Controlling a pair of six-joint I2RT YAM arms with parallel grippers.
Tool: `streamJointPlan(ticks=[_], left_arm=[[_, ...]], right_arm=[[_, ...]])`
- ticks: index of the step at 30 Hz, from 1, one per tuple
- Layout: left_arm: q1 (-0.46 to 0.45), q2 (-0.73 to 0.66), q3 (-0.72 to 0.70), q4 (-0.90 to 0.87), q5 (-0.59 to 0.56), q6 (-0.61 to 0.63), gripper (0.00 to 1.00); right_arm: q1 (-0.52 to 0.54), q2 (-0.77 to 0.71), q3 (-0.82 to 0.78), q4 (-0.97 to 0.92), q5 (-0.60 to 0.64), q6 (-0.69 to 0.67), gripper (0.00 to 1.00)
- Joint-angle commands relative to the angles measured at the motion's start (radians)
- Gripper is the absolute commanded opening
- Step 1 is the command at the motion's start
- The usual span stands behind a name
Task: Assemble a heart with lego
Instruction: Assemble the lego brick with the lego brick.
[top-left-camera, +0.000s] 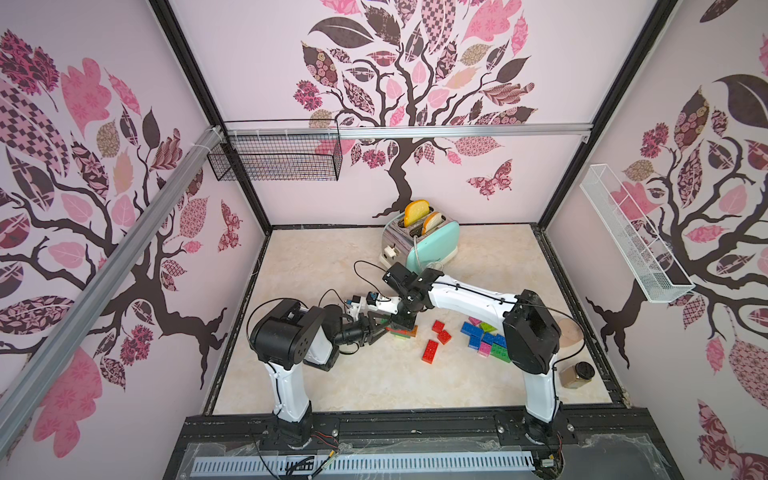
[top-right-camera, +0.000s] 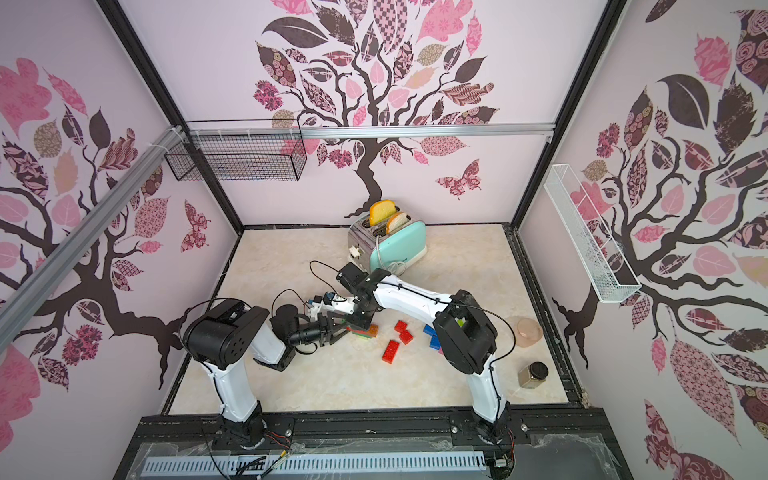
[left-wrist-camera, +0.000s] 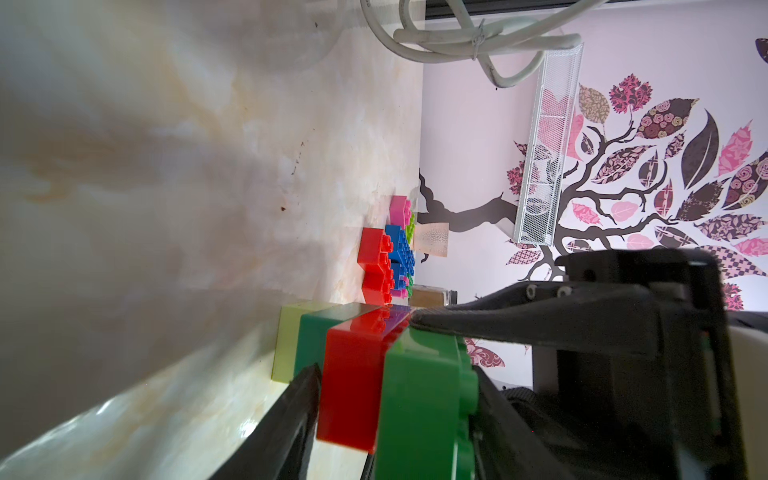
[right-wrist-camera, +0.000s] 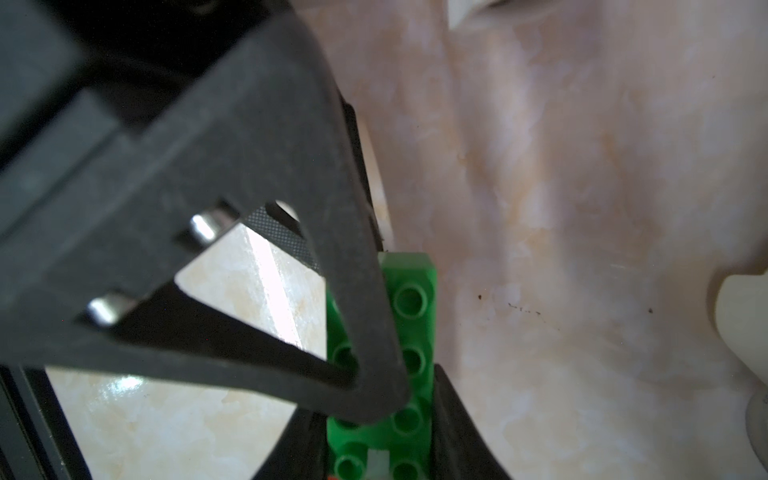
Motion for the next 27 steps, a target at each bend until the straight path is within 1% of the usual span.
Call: streamJointPlan(ticks=[1, 3, 6, 9, 13, 18, 20, 24, 27], left_arm=[[-0.005, 0.028, 0.013, -0.011, -0.042, 0.014, 0.57], [-0.006, 0.029, 0.013, -0.011, -0.049, 0.016, 0.52], [-0.006, 0.032, 0.012, -0.010, -0.054, 0.016, 0.49], [-0.005, 0.036, 0.011, -0.010, -0.058, 0.019, 0.46], [-0.006, 0.038, 0.014, -0.010, -0.060, 0.018, 0.46], [-0.006, 0.044, 0.019, -0.011, -0.063, 0.017, 0.40], [-0.005, 0.047, 0.018, -0.010, -0.061, 0.019, 0.38], [-0.006, 0.046, 0.015, -0.011, -0.064, 0.027, 0.38], [-0.005, 0.052, 0.013, -0.011, -0.065, 0.033, 0.37]], right_arm=[[-0.003, 0.014, -0.042, 0.000, 0.003, 0.016, 0.21], [-0.003, 0.019, -0.041, -0.004, 0.003, 0.025, 0.21], [-0.003, 0.013, -0.050, 0.003, -0.004, 0.039, 0.21], [-0.002, 0.001, -0.071, 0.023, -0.008, 0.056, 0.21], [-0.003, -0.010, -0.095, 0.044, -0.004, 0.072, 0.21], [-0.003, -0.016, -0.130, 0.092, -0.018, 0.093, 0.23], [-0.003, -0.028, -0.142, 0.115, -0.027, 0.105, 0.26], [-0.024, -0.083, -0.149, 0.154, -0.048, 0.150, 0.34], [-0.053, -0.148, -0.152, 0.177, -0.055, 0.194, 0.55]])
